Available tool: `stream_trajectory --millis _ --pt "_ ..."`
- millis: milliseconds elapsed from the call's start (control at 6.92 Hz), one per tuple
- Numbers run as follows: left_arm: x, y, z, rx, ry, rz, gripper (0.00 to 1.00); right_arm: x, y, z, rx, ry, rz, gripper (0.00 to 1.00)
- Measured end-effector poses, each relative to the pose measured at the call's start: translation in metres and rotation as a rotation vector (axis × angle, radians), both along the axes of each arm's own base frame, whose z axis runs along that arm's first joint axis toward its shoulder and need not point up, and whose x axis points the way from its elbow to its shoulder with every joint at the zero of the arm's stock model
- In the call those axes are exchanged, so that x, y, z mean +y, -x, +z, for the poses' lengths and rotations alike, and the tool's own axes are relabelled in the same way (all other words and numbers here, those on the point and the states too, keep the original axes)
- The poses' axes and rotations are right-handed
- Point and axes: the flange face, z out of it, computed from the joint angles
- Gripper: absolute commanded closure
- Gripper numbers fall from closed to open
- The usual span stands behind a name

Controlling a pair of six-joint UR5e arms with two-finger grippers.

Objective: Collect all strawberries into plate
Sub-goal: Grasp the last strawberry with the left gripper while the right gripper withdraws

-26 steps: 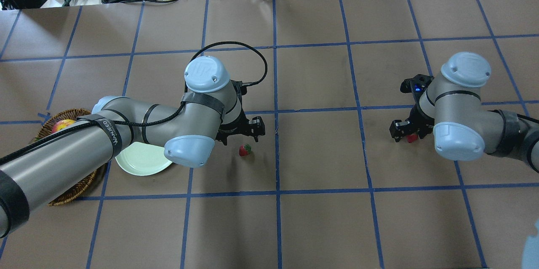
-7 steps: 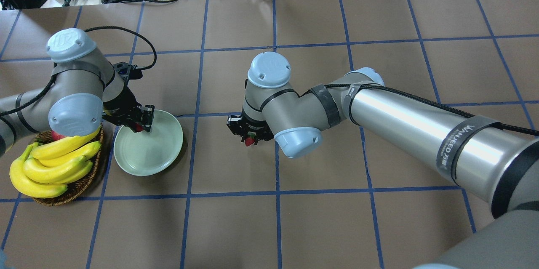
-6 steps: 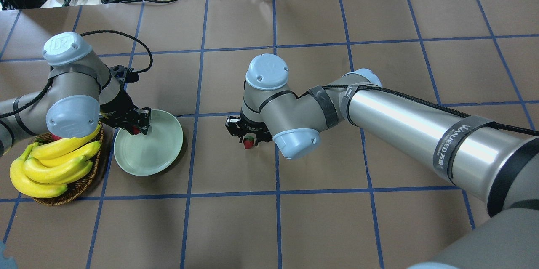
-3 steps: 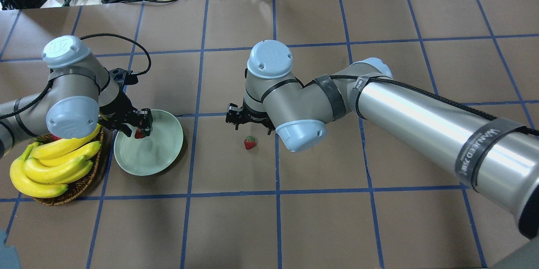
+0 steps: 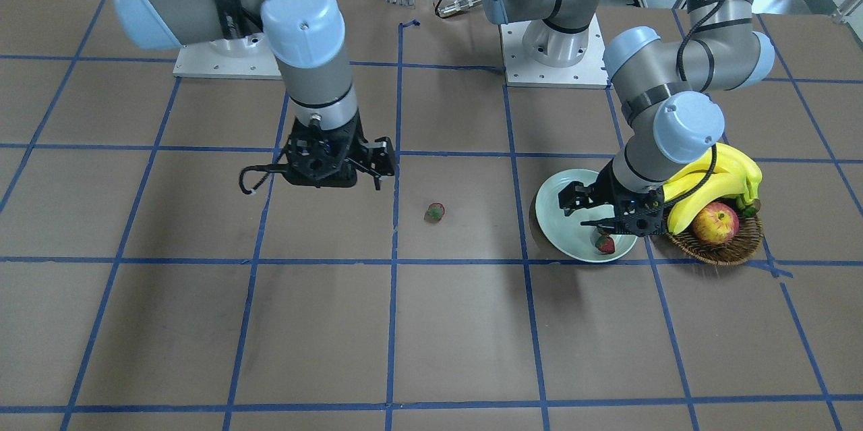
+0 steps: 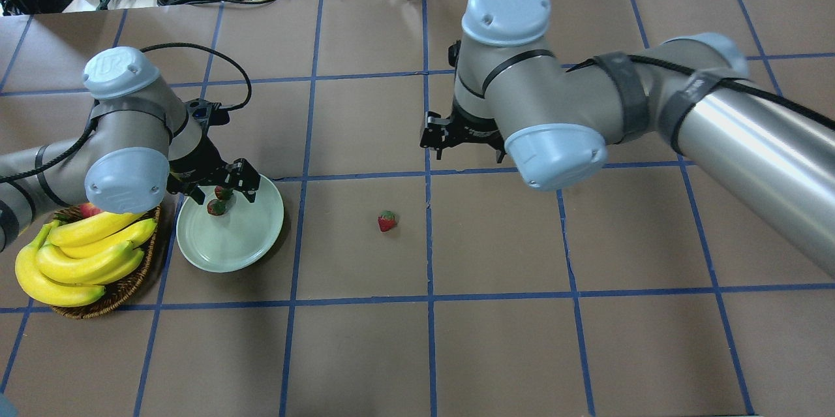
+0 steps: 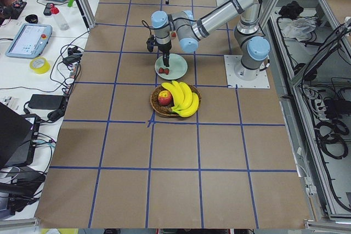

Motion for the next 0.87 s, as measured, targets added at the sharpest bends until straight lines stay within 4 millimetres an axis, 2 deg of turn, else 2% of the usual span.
stream_trajectory --millis 145,289,578,723,867 --pt "0.003 0.043 0.003 0.014 0.024 -0.024 0.00 0.004 0.036 0.032 0.052 0.033 0.030 0.00" --pt "0.007 0.087 0.002 0.057 0.051 0.002 0.00 0.013 0.062 0.059 0.083 0.048 0.035 0.00" --pt "0.023 0.167 -0.008 0.092 0.076 0.071 0.01 0.025 0.081 0.111 0.103 0.043 0.031 0.00" --pt "0.030 0.196 -0.018 0.095 0.085 0.103 0.03 0.025 0.085 0.135 0.102 0.037 0.025 0.00" --pt "0.035 0.214 -0.029 0.093 0.085 0.115 0.06 0.022 0.092 0.149 0.094 0.039 0.018 0.00"
